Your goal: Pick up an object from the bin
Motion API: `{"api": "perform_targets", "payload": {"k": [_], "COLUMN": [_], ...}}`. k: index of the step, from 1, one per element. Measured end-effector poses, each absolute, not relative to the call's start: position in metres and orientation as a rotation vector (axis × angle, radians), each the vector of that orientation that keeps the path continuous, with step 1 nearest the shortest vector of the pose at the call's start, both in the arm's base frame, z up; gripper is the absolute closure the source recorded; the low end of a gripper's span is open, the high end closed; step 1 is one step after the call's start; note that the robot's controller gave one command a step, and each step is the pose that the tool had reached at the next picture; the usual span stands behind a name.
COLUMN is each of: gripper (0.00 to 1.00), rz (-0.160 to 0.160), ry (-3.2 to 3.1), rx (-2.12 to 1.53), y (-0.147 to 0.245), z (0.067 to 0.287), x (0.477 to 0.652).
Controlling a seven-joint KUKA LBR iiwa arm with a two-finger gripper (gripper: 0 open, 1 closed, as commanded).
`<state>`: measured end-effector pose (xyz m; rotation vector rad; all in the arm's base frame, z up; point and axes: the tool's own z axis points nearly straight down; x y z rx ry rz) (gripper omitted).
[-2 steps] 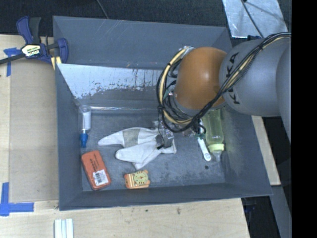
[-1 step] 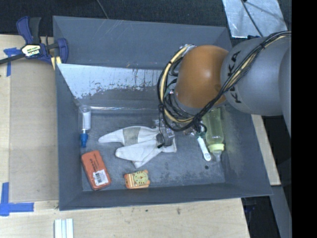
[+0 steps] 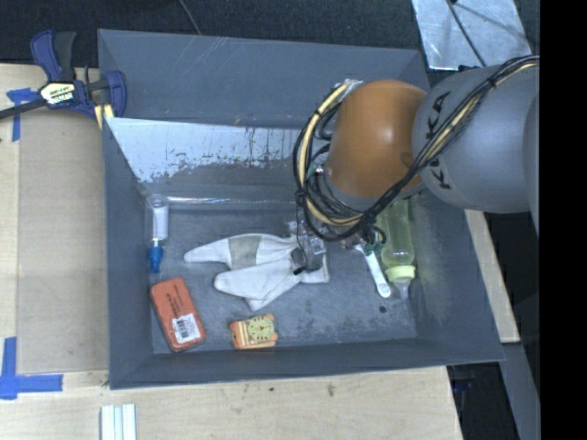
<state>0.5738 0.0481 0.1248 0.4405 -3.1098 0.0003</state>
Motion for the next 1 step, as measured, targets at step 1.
{"api": "perform_targets", "payload": {"k": [1], "gripper": [1.00], "rz": [0.000], "ry": [-3.105], "rx": [0.439], "y": [0.0481], "z": [0.1461], "x": [0.5724]}}
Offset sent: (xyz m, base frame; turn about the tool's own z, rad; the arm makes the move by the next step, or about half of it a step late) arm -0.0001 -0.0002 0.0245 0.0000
